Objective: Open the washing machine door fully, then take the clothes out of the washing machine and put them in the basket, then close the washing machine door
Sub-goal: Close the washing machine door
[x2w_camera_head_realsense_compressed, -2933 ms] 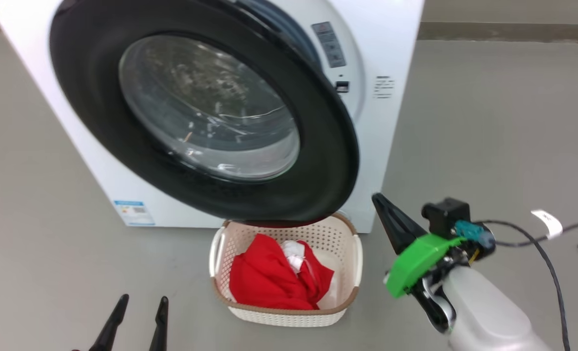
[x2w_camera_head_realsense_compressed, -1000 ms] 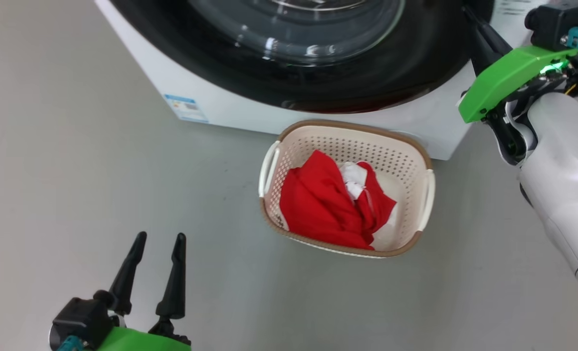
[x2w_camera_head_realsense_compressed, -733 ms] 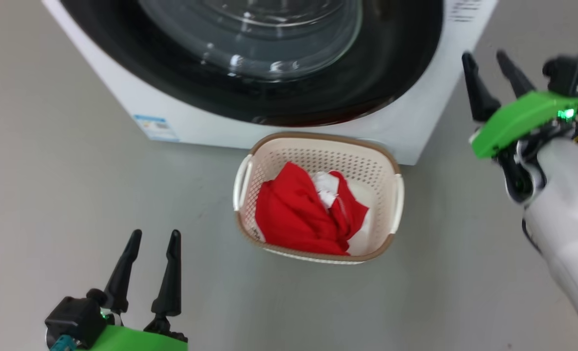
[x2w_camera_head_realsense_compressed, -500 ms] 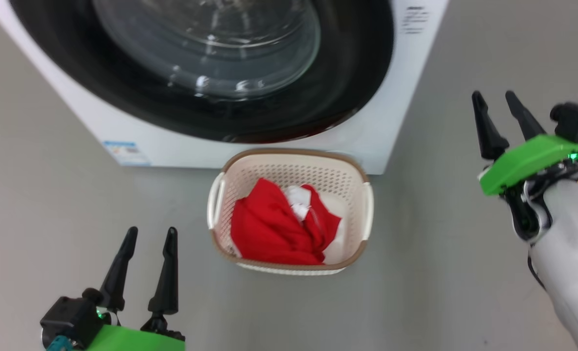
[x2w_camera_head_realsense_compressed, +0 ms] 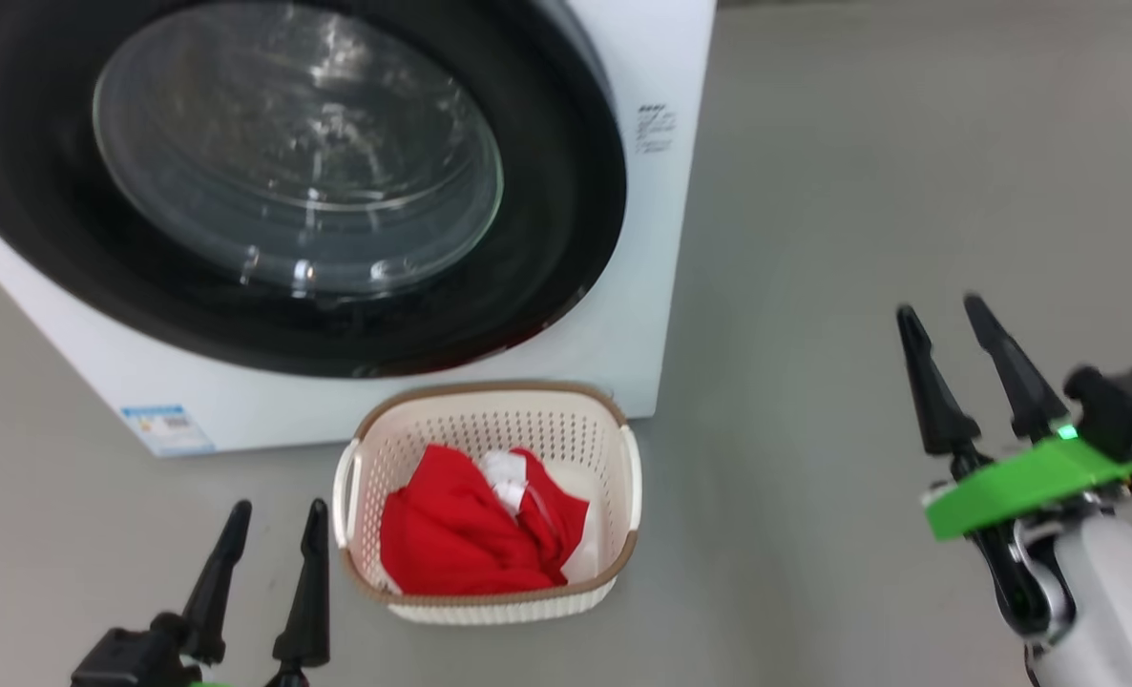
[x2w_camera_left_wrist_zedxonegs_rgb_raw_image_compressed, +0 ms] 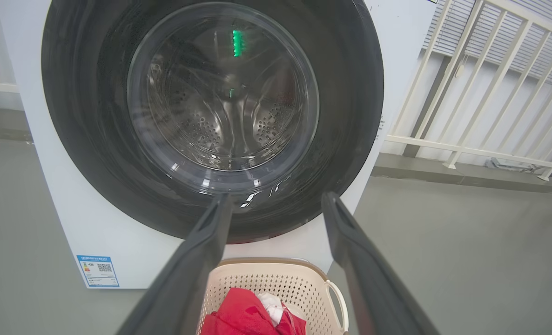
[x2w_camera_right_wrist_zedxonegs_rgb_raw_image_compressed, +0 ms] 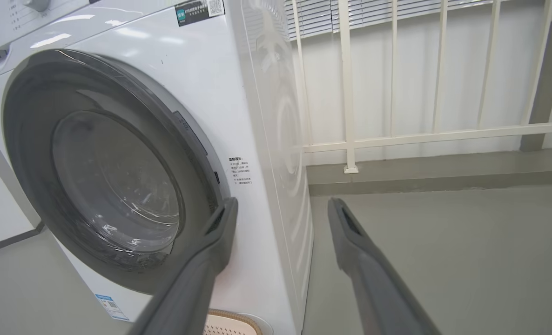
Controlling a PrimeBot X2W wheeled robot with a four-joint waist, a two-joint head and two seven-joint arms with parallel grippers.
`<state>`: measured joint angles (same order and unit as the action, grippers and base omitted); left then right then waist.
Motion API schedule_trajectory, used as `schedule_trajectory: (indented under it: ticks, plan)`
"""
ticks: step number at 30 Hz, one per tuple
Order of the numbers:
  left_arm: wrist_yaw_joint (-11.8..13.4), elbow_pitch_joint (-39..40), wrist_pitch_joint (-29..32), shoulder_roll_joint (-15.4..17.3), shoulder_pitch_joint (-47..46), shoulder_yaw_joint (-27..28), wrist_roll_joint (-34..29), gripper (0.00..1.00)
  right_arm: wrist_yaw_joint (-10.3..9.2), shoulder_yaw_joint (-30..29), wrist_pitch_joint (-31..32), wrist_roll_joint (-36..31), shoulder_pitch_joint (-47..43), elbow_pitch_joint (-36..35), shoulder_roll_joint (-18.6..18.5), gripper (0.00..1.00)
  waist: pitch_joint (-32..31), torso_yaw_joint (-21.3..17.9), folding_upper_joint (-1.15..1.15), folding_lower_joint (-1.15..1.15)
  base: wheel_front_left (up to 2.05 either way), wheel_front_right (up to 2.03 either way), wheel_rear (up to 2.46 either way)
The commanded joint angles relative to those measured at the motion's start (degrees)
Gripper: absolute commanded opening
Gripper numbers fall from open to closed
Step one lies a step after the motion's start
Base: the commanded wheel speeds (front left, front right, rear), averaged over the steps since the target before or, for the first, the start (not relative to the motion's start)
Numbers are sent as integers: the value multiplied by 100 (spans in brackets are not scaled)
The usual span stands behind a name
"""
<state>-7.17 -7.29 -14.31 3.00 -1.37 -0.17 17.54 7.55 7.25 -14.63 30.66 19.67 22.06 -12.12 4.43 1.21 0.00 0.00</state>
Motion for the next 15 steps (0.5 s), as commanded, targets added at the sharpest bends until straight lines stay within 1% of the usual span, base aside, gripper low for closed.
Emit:
schedule_trajectory:
  ticks: [1, 6, 7, 10, 15]
  plan:
    - [-32, 132, -69, 101, 16, 220, -64, 100, -6, -34, -37, -82, -180, -326, -53, 100, -363, -292, 0, 0, 0, 0, 0]
    - [-32, 182, -69, 95, 123, 164, -23, 100, -6, -386, -37, -302, -813, -907, 4, 100, -505, -317, 0, 0, 0, 0, 0]
    - [-32, 182, -69, 95, 123, 164, -23, 100, -6, -386, -37, -302, -813, -907, 4, 100, -505, -317, 0, 0, 0, 0, 0]
    - [-32, 218, -69, 112, 185, 154, -100, 100, -6, -487, -37, -428, -1210, -1200, 59, 100, -598, -285, 0, 0, 0, 0, 0]
    - [-32, 400, -69, 92, 422, 400, -339, 100, -6, -603, -37, -388, -1915, -1630, 139, 100, -776, -244, 0, 0, 0, 0, 0]
